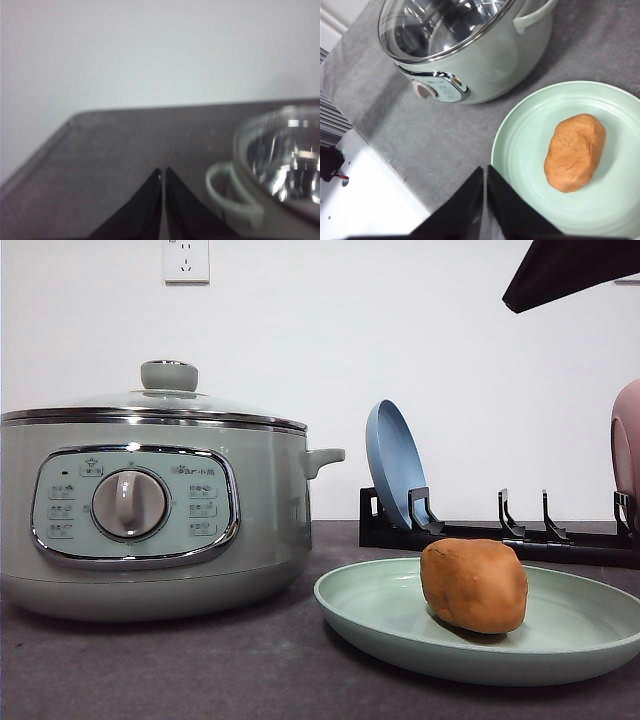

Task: Transfer potato from steamer to green plate

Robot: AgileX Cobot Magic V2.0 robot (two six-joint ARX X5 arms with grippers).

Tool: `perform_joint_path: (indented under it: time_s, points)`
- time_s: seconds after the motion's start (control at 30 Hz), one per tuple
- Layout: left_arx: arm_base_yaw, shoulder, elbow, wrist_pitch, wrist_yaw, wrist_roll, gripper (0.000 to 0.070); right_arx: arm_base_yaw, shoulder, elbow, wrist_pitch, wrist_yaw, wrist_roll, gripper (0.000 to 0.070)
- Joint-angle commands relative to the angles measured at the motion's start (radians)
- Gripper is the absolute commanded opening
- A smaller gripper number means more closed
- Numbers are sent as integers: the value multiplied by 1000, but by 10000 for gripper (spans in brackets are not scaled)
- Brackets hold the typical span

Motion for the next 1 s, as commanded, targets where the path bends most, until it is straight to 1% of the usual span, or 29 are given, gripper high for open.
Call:
perform_joint_path:
  time_s: [0.0, 0.2, 0.5, 0.67, 0.97]
  points:
    - [3, -22, -31, 11, -3, -18, 3, 4, 3, 17, 11, 0, -12, 0]
    - [3, -78, -110, -13, -4, -17, 3, 4, 3, 16, 11, 0, -12, 0]
    - [3, -118, -181, -47, -4, -18, 3, 4, 3, 16, 11, 0, -12, 0]
    - [3, -138, -190, -115, -3, -16, 3, 4, 3, 16, 11, 0, -12, 0]
    - [-4, -138, -198, -127, -3, -9, 3, 4, 3, 16, 11, 0, -12, 0]
